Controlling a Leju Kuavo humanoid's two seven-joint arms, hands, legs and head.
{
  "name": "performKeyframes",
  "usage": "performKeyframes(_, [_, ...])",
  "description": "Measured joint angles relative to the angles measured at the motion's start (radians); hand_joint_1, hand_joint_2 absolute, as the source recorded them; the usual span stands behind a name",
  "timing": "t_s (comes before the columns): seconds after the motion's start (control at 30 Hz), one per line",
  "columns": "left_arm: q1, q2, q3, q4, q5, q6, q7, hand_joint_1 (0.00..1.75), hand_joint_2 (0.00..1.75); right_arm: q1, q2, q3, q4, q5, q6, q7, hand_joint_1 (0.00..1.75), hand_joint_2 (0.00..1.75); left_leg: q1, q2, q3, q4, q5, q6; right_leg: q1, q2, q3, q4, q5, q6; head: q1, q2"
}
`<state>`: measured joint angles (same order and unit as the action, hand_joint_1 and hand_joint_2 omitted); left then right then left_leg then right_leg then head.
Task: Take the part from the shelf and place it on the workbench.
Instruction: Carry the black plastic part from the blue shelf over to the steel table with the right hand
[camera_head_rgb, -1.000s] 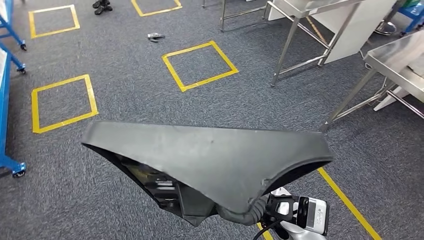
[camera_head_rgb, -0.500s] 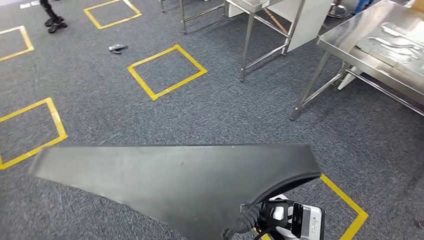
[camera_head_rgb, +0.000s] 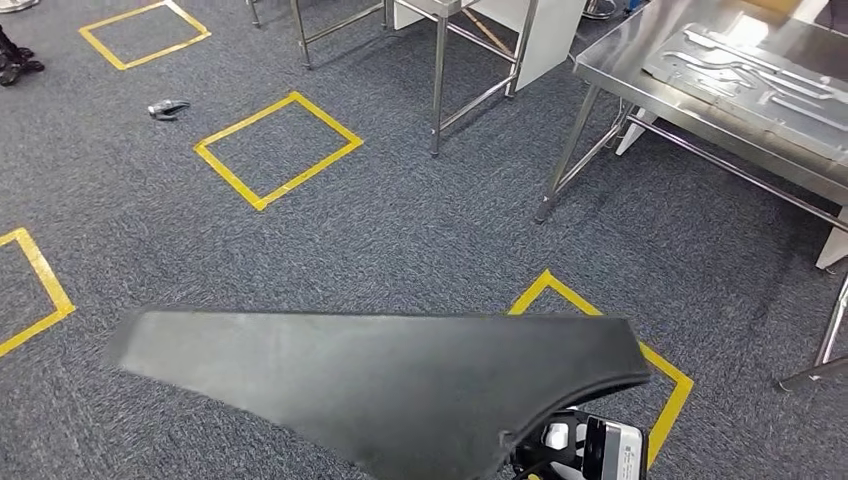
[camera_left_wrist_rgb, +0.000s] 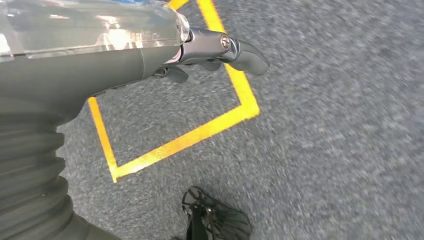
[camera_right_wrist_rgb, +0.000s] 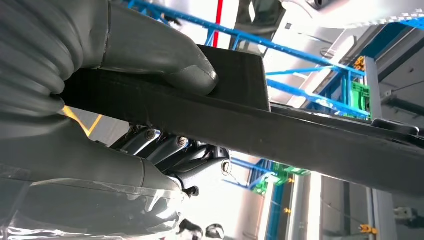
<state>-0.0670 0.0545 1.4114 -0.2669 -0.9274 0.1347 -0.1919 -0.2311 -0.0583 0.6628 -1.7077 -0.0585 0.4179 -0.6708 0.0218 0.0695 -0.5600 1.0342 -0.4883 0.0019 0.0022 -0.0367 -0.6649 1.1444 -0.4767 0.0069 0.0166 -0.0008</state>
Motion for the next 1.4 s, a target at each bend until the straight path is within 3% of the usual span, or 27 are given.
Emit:
performKeyframes(0.03, [-0.001, -0.003, -0.001, 0.000, -0.002, -0.001, 0.001, 0.00, 1.75, 0.000, -0.001, 0.000, -0.001, 0.005, 0.000, -0.001, 1.61, 1.75, -0.002, 0.009, 0.005, 0.000, -0.004, -0.004, 0.006, -0.020, 0.030, -0.058, 0.018, -0.007, 0.000, 0.000])
performKeyframes(0.1, [-0.004, -0.010, -0.002, 0.000, -0.005, 0.001, 0.004, 0.00, 1.75, -0.001, -0.004, -0.002, -0.005, 0.009, 0.001, -0.002, 1.61, 1.75, -0.005, 0.028, 0.012, -0.003, -0.009, -0.014, 0.017, -0.037, 0.049, -0.104, 0.021, -0.017, 0.000, 0.000])
performKeyframes(0.17, [-0.008, -0.017, -0.002, 0.001, -0.005, 0.002, 0.007, 0.00, 1.75, 0.001, -0.009, -0.004, -0.010, 0.008, 0.003, -0.002, 1.61, 1.75, -0.006, 0.040, 0.021, -0.007, -0.015, -0.024, 0.016, -0.011, 0.053, -0.113, 0.025, -0.024, -0.001, 0.000])
performKeyframes(0.23, [-0.012, -0.025, -0.002, 0.001, -0.004, 0.003, 0.009, 0.00, 1.75, 0.002, -0.012, -0.007, -0.014, 0.002, 0.009, -0.002, 1.61, 1.75, -0.004, 0.002, 0.014, 0.026, -0.040, -0.031, 0.008, 0.011, 0.066, -0.129, 0.032, -0.034, -0.002, 0.000])
performKeyframes(0.27, [-0.011, -0.028, -0.002, 0.002, -0.003, 0.003, 0.009, 0.00, 1.75, 0.003, -0.013, -0.008, -0.014, -0.002, 0.012, -0.002, 1.61, 1.75, -0.002, -0.028, -0.007, 0.072, -0.066, -0.033, 0.004, 0.021, 0.071, -0.134, 0.034, -0.038, -0.003, 0.000])
performKeyframes(0.3, [-0.009, -0.030, -0.002, 0.002, -0.002, 0.003, 0.008, 0.00, 1.75, 0.002, -0.013, -0.008, -0.011, -0.006, 0.015, -0.002, 1.61, 1.75, -0.002, -0.049, -0.039, 0.135, -0.095, -0.034, 0.004, 0.032, 0.073, -0.135, 0.035, -0.042, -0.003, 0.000])
performKeyframes(0.37, [-0.004, -0.031, -0.002, 0.002, -0.002, 0.002, 0.006, 0.00, 1.75, 0.002, -0.013, -0.008, -0.001, -0.008, 0.018, -0.006, 1.61, 1.75, -0.001, -0.061, -0.105, 0.248, -0.127, -0.037, 0.005, 0.058, 0.073, -0.133, 0.033, -0.045, -0.004, 0.000])
performKeyframes(0.4, [-0.003, -0.032, -0.002, 0.002, -0.002, 0.001, 0.004, 0.00, 1.75, 0.002, -0.013, -0.008, 0.006, -0.008, 0.018, -0.009, 1.61, 1.75, -0.001, -0.062, -0.121, 0.263, -0.116, -0.038, 0.005, 0.072, 0.073, -0.130, 0.032, -0.044, -0.004, 0.000])
performKeyframes(0.43, [-0.003, -0.032, -0.002, 0.002, -0.002, 0.000, 0.003, 0.00, 1.75, 0.001, -0.012, -0.008, 0.011, -0.007, 0.018, -0.013, 1.61, 1.75, 0.000, -0.064, -0.118, 0.238, -0.085, -0.039, 0.004, 0.085, 0.074, -0.127, 0.030, -0.043, -0.004, 0.000])
performKeyframes(0.5, [-0.004, -0.032, -0.002, 0.002, -0.002, -0.001, 0.001, 0.00, 1.75, -0.005, -0.007, -0.008, 0.020, -0.005, 0.018, -0.017, 1.61, 1.75, 0.003, -0.090, -0.075, 0.116, -0.009, -0.039, 0.002, 0.109, 0.073, -0.116, 0.022, -0.037, -0.004, 0.000])
performKeyframes(0.53, [-0.005, -0.032, -0.002, 0.002, -0.002, 0.000, 0.001, 0.00, 1.75, -0.011, -0.004, -0.008, 0.023, -0.004, 0.019, -0.015, 1.61, 1.75, 0.005, -0.109, -0.054, 0.061, 0.013, -0.037, 0.002, 0.121, 0.070, -0.108, 0.018, -0.032, -0.004, 0.000])
performKeyframes(0.6, [-0.006, -0.032, -0.003, 0.002, 0.000, 0.000, 0.005, 0.00, 1.75, -0.026, 0.004, -0.006, 0.026, -0.004, 0.018, -0.003, 1.61, 1.75, 0.004, -0.132, -0.035, 0.014, 0.019, -0.029, 0.000, 0.140, 0.061, -0.100, 0.015, -0.021, -0.004, 0.000])
performKeyframes(0.67, [-0.008, -0.032, -0.002, 0.002, 0.002, 0.000, 0.010, 0.00, 1.75, -0.035, 0.008, -0.005, 0.027, -0.004, 0.017, 0.012, 1.61, 1.75, 0.004, -0.117, -0.032, 0.007, 0.021, -0.016, -0.002, 0.152, 0.056, -0.100, 0.016, -0.010, -0.004, 0.000])
performKeyframes(0.73, [-0.010, -0.033, -0.002, 0.002, 0.002, 0.000, 0.019, 0.00, 1.75, -0.043, 0.009, -0.005, 0.028, -0.005, 0.014, 0.020, 1.61, 1.75, 0.008, -0.098, -0.027, -0.001, 0.024, -0.003, -0.001, 0.119, 0.043, -0.073, -0.003, 0.000, 0.000, 0.000])
performKeyframes(0.8, [-0.007, -0.033, -0.002, 0.002, 0.002, 0.002, 0.031, 0.00, 1.75, -0.050, 0.010, -0.003, 0.033, -0.006, 0.012, 0.023, 1.61, 1.75, 0.008, -0.076, -0.024, -0.005, 0.024, 0.006, -0.004, 0.068, -0.007, 0.027, -0.055, 0.009, 0.004, 0.000])
performKeyframes(0.87, [-0.003, -0.034, -0.002, 0.003, 0.006, 0.004, 0.037, 0.00, 1.75, -0.053, 0.011, 0.000, 0.040, -0.006, 0.011, 0.024, 1.61, 1.75, 0.006, -0.053, -0.023, -0.005, 0.021, 0.008, -0.011, 0.049, -0.068, 0.141, -0.097, 0.016, 0.006, 0.000])
performKeyframes(0.9, [-0.002, -0.035, -0.002, 0.003, 0.009, 0.004, 0.037, 0.00, 1.75, -0.053, 0.011, 0.001, 0.044, -0.006, 0.010, 0.025, 1.61, 1.75, 0.006, -0.042, -0.022, -0.005, 0.019, 0.007, -0.014, 0.046, -0.082, 0.163, -0.095, 0.019, 0.006, 0.000])
performKeyframes(0.93, [-0.003, -0.037, -0.002, 0.003, 0.012, 0.004, 0.037, 0.00, 1.75, -0.053, 0.012, 0.003, 0.048, -0.006, 0.010, 0.028, 1.61, 1.75, 0.006, -0.032, -0.019, -0.005, 0.016, 0.005, -0.016, 0.042, -0.075, 0.147, -0.075, 0.019, 0.006, 0.000])
performKeyframes(1.03, [-0.005, -0.043, -0.002, 0.003, 0.017, 0.002, 0.029, 0.00, 1.75, -0.064, 0.013, 0.010, 0.054, -0.004, 0.005, 0.037, 1.61, 1.75, 0.004, -0.004, -0.005, -0.004, 0.005, -0.006, -0.011, -0.002, 0.016, -0.035, 0.015, 0.013, 0.006, 0.000])
performKeyframes(1.1, [-0.005, -0.046, -0.002, 0.003, 0.017, -0.004, 0.018, 0.00, 1.75, -0.078, 0.016, 0.018, 0.055, -0.003, -0.003, 0.042, 1.61, 1.75, -0.001, 0.014, 0.003, -0.005, -0.001, -0.017, -0.001, -0.021, 0.045, -0.099, 0.027, 0.004, 0.005, 0.000])
performKeyframes(1.17, [-0.007, -0.047, -0.002, 0.003, 0.017, -0.014, 0.008, 0.00, 1.75, -0.087, 0.019, 0.025, 0.057, -0.002, -0.009, 0.050, 1.61, 1.75, -0.003, 0.034, 0.011, -0.010, -0.006, -0.029, 0.002, -0.003, 0.047, -0.104, 0.026, -0.008, 0.004, 0.000])
performKeyframes(1.23, [-0.011, -0.048, -0.002, 0.003, 0.017, -0.025, -0.001, 0.00, 1.75, -0.092, 0.021, 0.031, 0.057, -0.001, -0.011, 0.057, 1.61, 1.75, 0.001, 0.018, 0.010, 0.009, -0.024, -0.038, -0.003, 0.017, 0.053, -0.113, 0.029, -0.021, 0.004, 0.000])
performKeyframes(1.27, [-0.013, -0.048, -0.002, 0.003, 0.018, -0.029, -0.004, 0.00, 1.75, -0.095, 0.023, 0.034, 0.058, -0.001, -0.012, 0.058, 1.61, 1.75, 0.002, -0.003, -0.005, 0.043, -0.045, -0.040, -0.006, 0.026, 0.057, -0.117, 0.030, -0.027, 0.002, 0.000])
performKeyframes(1.33, [-0.011, -0.050, -0.002, 0.003, 0.020, -0.033, -0.005, 0.00, 1.75, -0.101, 0.025, 0.041, 0.061, -0.001, -0.012, 0.060, 1.61, 1.75, 0.004, -0.045, -0.067, 0.167, -0.103, -0.041, -0.005, 0.045, 0.058, -0.119, 0.030, -0.035, 0.000, 0.000])
performKeyframes(1.4, [-0.008, -0.053, -0.002, 0.005, 0.020, -0.033, -0.003, 0.00, 1.75, -0.102, 0.026, 0.048, 0.067, -0.003, -0.007, 0.064, 1.61, 1.75, 0.003, -0.059, -0.123, 0.260, -0.122, -0.041, -0.002, 0.070, 0.060, -0.118, 0.029, -0.038, -0.001, 0.000])
